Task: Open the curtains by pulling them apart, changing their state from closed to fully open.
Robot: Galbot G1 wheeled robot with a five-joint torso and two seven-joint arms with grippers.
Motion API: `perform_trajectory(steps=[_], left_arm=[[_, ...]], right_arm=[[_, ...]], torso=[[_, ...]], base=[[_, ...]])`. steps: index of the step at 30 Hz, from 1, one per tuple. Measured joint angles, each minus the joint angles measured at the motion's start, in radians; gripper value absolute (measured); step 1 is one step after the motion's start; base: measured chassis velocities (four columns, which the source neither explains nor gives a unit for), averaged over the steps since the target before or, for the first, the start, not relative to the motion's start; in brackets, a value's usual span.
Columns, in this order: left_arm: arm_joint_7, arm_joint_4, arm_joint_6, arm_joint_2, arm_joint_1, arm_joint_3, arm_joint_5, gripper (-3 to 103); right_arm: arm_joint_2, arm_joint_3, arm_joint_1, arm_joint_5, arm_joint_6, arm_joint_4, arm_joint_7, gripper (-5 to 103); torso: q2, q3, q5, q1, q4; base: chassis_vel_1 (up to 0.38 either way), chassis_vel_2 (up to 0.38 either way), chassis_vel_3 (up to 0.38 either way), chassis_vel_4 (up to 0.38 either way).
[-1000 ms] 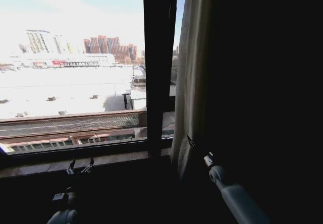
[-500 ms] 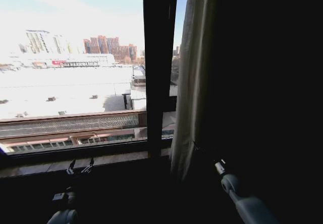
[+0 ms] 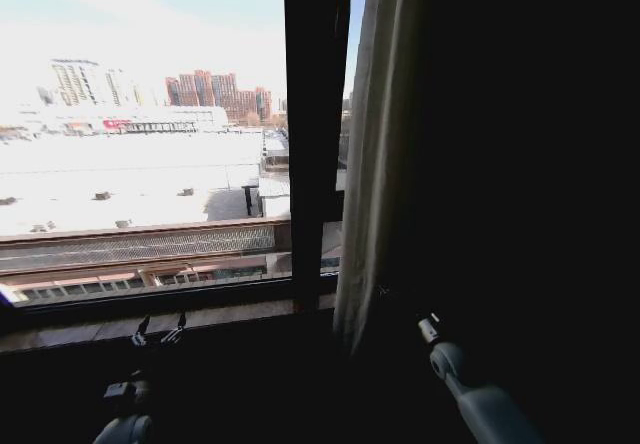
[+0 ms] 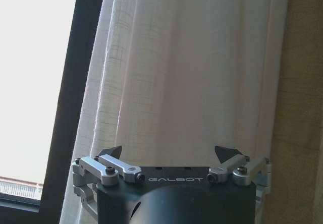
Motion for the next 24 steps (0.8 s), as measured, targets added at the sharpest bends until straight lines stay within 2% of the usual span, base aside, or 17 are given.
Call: perform_trajectory(steps=[24], left_arm=[[0.000, 0.000, 0.000, 0.000, 0.000, 0.000, 0.000, 100]], right_arm=[[0.000, -0.001, 0.001, -0.001, -0.001, -0.002, 0.001, 100]], torso=[[0.000, 0.000, 0.0000, 0.000, 0.0000]], base=[[0.000, 0.000, 0.000, 0.000]])
